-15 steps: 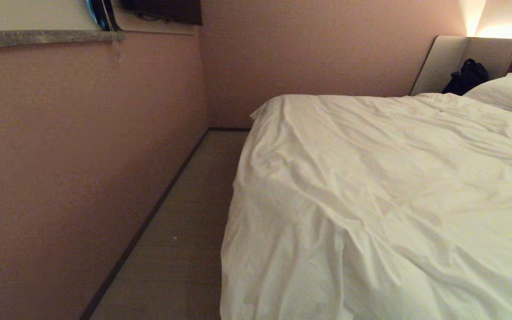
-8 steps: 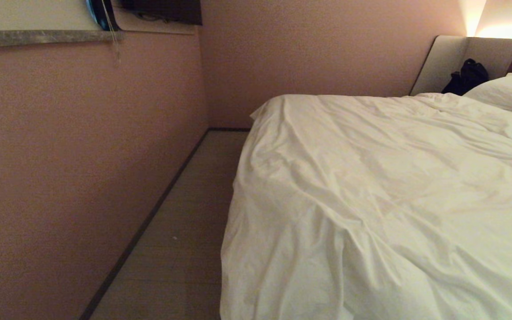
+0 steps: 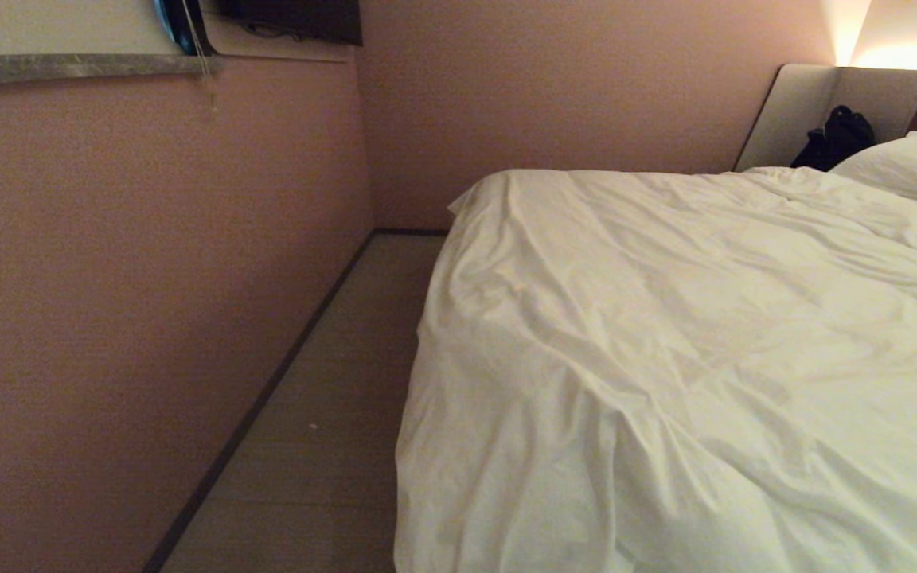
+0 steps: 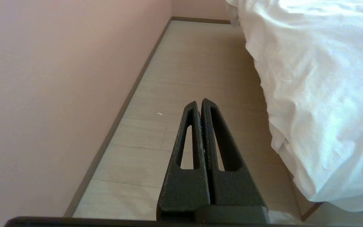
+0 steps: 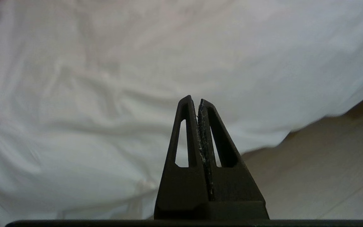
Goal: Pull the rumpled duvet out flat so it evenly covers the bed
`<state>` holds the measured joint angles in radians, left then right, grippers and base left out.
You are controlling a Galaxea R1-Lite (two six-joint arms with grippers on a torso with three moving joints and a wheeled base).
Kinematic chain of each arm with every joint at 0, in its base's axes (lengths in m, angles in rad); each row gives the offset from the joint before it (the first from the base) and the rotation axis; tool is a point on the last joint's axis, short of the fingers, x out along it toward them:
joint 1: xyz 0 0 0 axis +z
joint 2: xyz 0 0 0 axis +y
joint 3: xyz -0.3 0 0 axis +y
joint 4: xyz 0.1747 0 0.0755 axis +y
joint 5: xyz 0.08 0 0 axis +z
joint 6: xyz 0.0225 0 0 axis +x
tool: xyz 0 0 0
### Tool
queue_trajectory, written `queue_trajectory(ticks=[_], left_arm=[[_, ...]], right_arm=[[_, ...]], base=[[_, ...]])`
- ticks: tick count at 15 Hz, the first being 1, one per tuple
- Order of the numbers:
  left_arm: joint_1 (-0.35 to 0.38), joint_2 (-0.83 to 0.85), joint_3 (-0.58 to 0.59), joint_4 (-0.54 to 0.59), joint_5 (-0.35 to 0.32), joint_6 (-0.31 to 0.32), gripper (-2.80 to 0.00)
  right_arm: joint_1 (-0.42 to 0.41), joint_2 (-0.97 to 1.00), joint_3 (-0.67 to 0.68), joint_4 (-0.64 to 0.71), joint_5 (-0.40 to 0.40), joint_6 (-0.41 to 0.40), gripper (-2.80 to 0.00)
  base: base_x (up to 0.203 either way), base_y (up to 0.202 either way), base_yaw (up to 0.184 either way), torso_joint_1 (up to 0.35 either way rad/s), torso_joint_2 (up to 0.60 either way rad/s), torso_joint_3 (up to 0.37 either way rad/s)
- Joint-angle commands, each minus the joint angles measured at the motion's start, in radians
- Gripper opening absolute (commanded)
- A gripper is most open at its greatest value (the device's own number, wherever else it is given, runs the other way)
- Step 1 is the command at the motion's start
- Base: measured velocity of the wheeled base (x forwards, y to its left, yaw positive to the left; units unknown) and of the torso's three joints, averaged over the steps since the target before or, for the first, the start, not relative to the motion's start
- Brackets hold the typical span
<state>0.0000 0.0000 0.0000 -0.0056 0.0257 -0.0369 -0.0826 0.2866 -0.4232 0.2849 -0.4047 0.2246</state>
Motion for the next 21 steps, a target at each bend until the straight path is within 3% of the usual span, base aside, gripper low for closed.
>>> queue_trajectory(ticks=[1,4,5,8,10,12,16,21], left_arm=[[0.000,0.000,0.000,-0.001,0.000,0.000,-2.80],[0.001,0.000,0.000,-0.001,0.000,0.000,-2.80],[0.000,0.000,0.000,-0.001,0.000,0.000,-2.80],[0.000,0.000,0.000,-0.001,0.000,0.000,-2.80],[0.000,0.000,0.000,-0.001,0.000,0.000,-2.80],[0.000,0.000,0.000,-0.001,0.000,0.000,-2.80],[0.000,0.000,0.000,-0.001,0.000,0.000,-2.80],[0.000,0.000,0.000,-0.001,0.000,0.000,-2.80]], right_arm=[[-0.010,-0.009,0.067,-0.156,0.083,0.013,-2.80],[-0.011,-0.008,0.203,-0.407,0.286,-0.021,-2.80],[-0.011,-0.006,0.213,-0.414,0.278,-0.037,-2.80],[-0.011,-0.007,0.201,-0.338,0.140,-0.103,-2.80],[-0.019,0.015,0.185,-0.282,0.128,-0.103,-2.80],[-0.034,0.003,0.148,-0.228,0.130,-0.101,-2.80],[-0.009,-0.011,0.121,-0.231,0.208,-0.079,-2.80],[0.088,-0.041,0.087,-0.220,0.203,-0.079,-2.80]], base=[[0.000,0.000,0.000,0.000,0.00,0.000],[0.000,0.000,0.000,0.000,0.00,0.000],[0.000,0.000,0.000,0.000,0.00,0.000],[0.000,0.000,0.000,0.000,0.00,0.000],[0.000,0.000,0.000,0.000,0.00,0.000],[0.000,0.000,0.000,0.000,0.00,0.000],[0.000,0.000,0.000,0.000,0.00,0.000],[0.000,0.000,0.000,0.000,0.00,0.000]])
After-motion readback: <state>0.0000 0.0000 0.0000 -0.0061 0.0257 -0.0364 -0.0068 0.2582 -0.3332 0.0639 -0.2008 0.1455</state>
